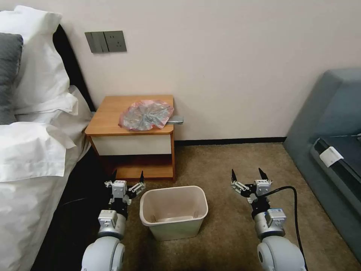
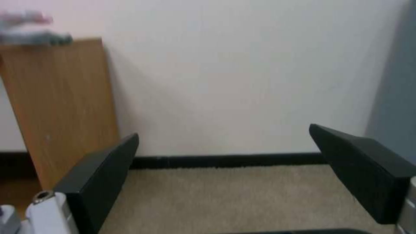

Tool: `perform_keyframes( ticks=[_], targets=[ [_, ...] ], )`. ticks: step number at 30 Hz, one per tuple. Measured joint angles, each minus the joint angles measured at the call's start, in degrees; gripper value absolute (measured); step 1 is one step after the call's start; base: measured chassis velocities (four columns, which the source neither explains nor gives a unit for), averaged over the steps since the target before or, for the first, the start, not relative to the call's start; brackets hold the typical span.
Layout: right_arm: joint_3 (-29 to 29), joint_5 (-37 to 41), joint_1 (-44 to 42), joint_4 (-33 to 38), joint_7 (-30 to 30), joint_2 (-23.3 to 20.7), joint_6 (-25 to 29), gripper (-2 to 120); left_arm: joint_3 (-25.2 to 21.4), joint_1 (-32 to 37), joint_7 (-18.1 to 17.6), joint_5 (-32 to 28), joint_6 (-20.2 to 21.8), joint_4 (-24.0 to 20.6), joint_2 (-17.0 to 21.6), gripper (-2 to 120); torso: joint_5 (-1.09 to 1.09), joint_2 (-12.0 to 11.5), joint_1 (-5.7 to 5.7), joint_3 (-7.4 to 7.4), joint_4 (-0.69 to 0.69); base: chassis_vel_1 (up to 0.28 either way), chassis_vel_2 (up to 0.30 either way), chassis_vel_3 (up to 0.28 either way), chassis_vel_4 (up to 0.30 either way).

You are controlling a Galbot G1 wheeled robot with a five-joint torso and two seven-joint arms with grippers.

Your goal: Pick up the garbage bag from the table and place it over the trash can.

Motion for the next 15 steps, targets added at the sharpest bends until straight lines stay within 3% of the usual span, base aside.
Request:
perform_keyframes(
  ticks=[2,6,8,15],
  targets=[
    [0.08,0.13,-0.59,0.89,0.07,0.04,-0.03,100,-0.30,0.56,-0.09,-0.16,0.20,-0.96,-0.03,100,0.00,0.00,0.00,0.00,0.00,0.000,0.000,0.000,0.000],
    [0.70,1.09,-5.11,7.81,0.61,0.38,-0.32,100,-2.67,4.86,-0.87,-1.35,2.02,-8.95,-0.35,100,-0.02,0.00,0.00,-0.01,0.00,0.000,0.000,0.000,0.000],
    [0.71,1.28,-5.74,8.72,0.63,0.38,-0.43,100,-3.24,5.83,-1.03,-1.59,2.39,-10.63,-0.40,100,0.05,0.00,0.00,-0.01,0.00,0.000,0.000,0.000,0.000],
    [1.25,3.05,-10.80,17.10,1.25,0.32,-1.36,100,-5.74,10.34,-1.86,-2.82,4.26,-19.00,-0.71,100,-0.01,0.01,0.00,-0.01,0.00,0.000,0.000,0.000,0.000]
  ],
)
